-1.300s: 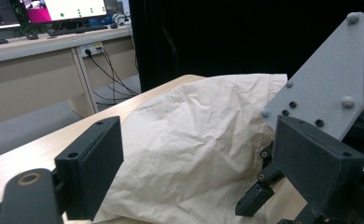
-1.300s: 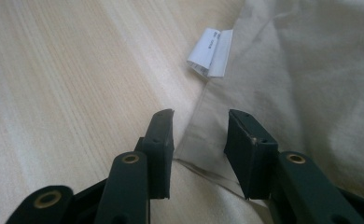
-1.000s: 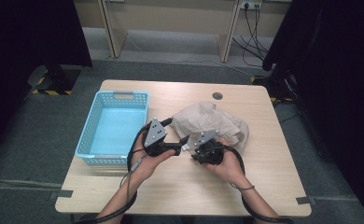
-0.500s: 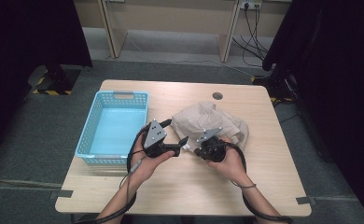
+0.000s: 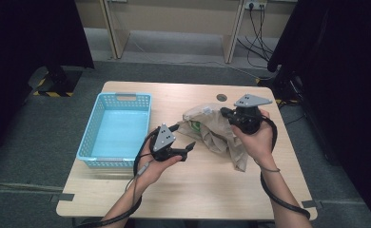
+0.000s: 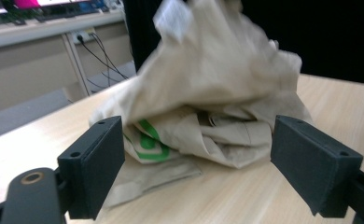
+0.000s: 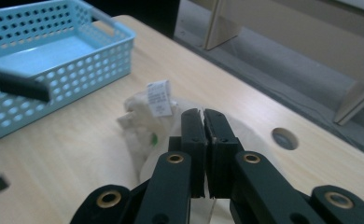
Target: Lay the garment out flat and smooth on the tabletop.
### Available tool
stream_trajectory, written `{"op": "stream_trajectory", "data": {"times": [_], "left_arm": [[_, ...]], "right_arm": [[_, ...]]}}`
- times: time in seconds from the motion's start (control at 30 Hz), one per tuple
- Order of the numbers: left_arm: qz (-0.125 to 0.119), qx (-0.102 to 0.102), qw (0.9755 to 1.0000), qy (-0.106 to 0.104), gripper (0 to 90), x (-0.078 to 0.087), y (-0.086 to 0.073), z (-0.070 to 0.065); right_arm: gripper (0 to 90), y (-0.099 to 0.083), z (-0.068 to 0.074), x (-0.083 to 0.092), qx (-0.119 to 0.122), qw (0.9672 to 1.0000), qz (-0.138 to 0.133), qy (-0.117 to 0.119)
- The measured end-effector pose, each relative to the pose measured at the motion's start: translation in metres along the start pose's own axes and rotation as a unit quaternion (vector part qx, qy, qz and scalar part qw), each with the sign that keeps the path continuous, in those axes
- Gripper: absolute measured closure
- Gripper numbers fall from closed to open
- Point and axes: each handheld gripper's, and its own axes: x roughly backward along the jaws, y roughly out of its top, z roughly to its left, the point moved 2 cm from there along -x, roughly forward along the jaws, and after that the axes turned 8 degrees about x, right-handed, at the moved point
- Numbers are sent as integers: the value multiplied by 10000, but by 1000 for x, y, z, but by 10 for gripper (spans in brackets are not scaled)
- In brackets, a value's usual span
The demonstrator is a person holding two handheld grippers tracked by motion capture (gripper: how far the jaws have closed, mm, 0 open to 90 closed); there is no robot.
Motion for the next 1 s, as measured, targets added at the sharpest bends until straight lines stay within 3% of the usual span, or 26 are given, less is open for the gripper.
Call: {"op": "stream_trajectory", "data": {"times": [0.23,0.37,0.47,0.57,0.8,1.0], "left_arm": [[246,-107,9995,-152,169,-16,-3,-8],[360,-163,9990,-194,170,-33,-6,-11],[456,-235,9985,-197,178,-48,-10,-12],[560,-172,9981,-198,178,-59,-13,-10],[774,-96,9969,-69,183,-79,-13,-3],[1046,-56,9945,89,256,-97,-18,1]], "right_arm": [[878,17,-31,-1,-57,9980,33,-629],[878,26,-39,0,-101,9977,31,-675],[877,28,-38,-1,-75,9978,45,-654],[877,27,-36,-2,-64,9981,67,-612],[877,25,-31,-3,-73,9985,61,-545],[877,23,-29,-4,-63,9986,94,-518]]}}
